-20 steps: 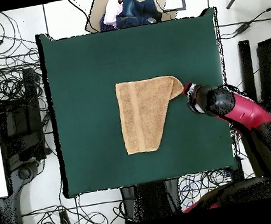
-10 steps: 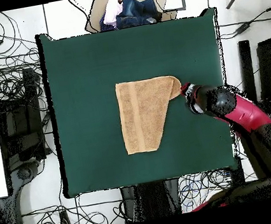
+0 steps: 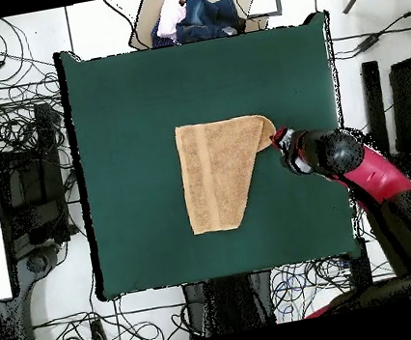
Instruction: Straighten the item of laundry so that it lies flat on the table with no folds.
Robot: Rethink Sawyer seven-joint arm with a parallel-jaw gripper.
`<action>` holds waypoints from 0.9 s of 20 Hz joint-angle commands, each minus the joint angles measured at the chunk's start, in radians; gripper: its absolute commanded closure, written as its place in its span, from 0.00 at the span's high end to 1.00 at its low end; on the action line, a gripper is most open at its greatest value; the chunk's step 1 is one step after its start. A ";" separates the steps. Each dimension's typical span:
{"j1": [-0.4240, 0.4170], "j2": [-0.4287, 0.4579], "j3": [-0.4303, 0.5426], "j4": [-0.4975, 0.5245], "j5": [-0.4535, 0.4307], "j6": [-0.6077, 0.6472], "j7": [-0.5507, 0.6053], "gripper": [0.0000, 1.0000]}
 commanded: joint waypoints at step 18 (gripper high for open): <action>-0.011 0.031 0.111 0.088 0.034 0.032 0.085 1.00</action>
